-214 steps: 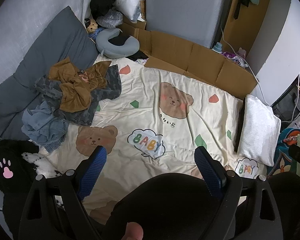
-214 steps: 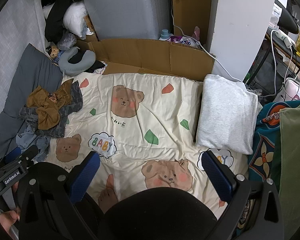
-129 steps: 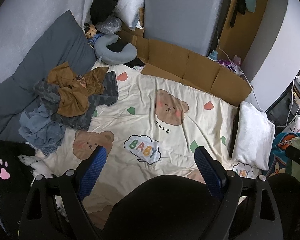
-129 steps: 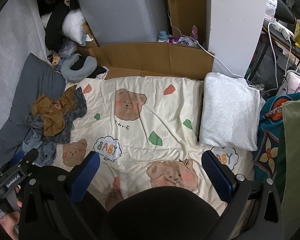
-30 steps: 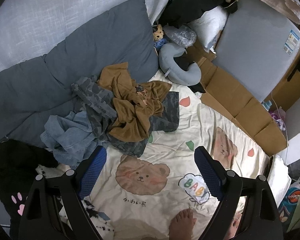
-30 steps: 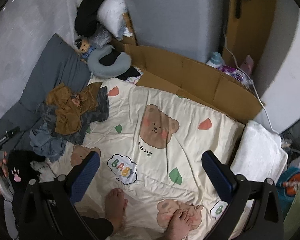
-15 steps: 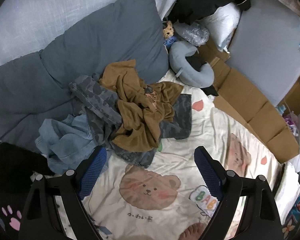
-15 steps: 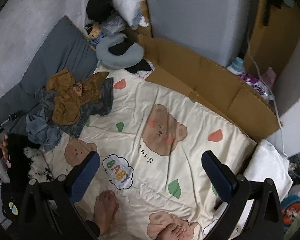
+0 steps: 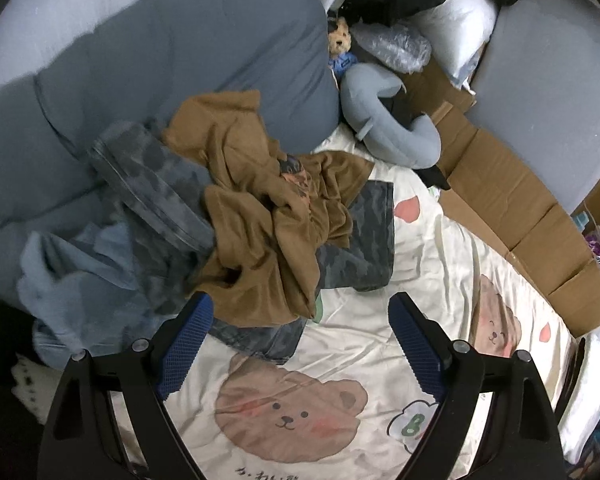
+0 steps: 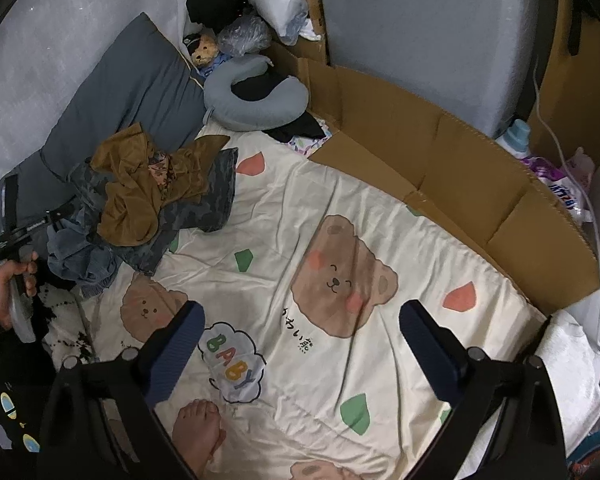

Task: Fold clothes
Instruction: 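Move the left tool toward the clothes pile on the duvet, then grasp the brown t-shirt in the pile with the left gripper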

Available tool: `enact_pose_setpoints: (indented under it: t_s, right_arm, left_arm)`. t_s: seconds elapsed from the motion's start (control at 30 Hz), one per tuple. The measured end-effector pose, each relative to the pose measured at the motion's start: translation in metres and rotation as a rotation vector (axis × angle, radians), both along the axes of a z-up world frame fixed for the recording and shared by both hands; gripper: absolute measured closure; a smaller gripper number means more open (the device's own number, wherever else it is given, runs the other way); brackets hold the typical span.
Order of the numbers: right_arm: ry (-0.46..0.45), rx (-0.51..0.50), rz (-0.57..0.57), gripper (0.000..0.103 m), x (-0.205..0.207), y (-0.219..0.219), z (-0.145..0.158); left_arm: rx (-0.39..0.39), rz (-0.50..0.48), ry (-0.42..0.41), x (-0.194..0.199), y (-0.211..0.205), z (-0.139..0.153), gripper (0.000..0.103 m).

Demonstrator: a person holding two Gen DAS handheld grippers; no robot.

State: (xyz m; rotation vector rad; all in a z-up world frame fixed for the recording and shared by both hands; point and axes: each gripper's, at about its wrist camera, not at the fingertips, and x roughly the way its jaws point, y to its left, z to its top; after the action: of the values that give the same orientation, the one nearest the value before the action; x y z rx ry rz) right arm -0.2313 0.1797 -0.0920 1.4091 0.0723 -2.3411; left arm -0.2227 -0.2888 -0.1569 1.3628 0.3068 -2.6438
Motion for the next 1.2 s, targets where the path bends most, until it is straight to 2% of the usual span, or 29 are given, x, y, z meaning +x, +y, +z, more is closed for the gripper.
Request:
enact_pose_setpoints:
  t_s: [0.1,0.37,0.63,0.67,0.7,0.73,0.77,0.8,0.93,1.2]
  right_arm:
    - [-0.016,-0.007,0.019,0.005,-0.005,-0.005,-0.018]
    - [-0.053,-0.029,0.046,0.005,-0.018,-0.012,-0.068]
    - [-0.086,-0.015,0.097,0.005,-0.025,-0.028,-0.103]
    - [-0.092,-0.011,0.104,0.006,-0.025,-0.03,-0.107]
    - [-0.101,-0.009,0.106,0.007,-0.024,-0.03,-0.111]
    - [-0.111,-0.007,0.105,0.008,-0.024,-0.03,-0.115]
    - [-0.121,-0.004,0.105,0.008,-0.023,-0.029,-0.119]
    - [-0.129,0.004,0.106,0.009,-0.022,-0.03,-0.122]
    - [-0.153,-0.002,0.102,0.011,-0.021,-0.027,-0.128]
    - [-0.159,-0.009,0.106,0.013,-0.019,-0.031,-0.132]
  left_arm:
    - [-0.023,-0.017,0.002,-0.004,0.004,-0.021,0.014]
    - [-0.109,0.009,0.044,-0.016,-0.017,-0.055,0.014]
    - [-0.153,-0.036,-0.002,-0.042,-0.03,-0.1,0.014]
    - [-0.147,-0.035,-0.012,-0.045,-0.032,-0.106,0.018]
    - [-0.148,-0.031,-0.027,-0.048,-0.034,-0.112,0.04]
    - [-0.148,-0.023,-0.043,-0.05,-0.036,-0.115,0.053]
    - [-0.141,-0.005,-0.06,-0.051,-0.039,-0.119,0.075]
    - [-0.132,0.008,-0.068,-0.051,-0.042,-0.122,0.083]
    - [-0.096,0.016,-0.04,-0.041,-0.043,-0.117,0.096]
    - [-0.006,-0.009,-0.019,-0.001,-0.03,-0.095,0.099]
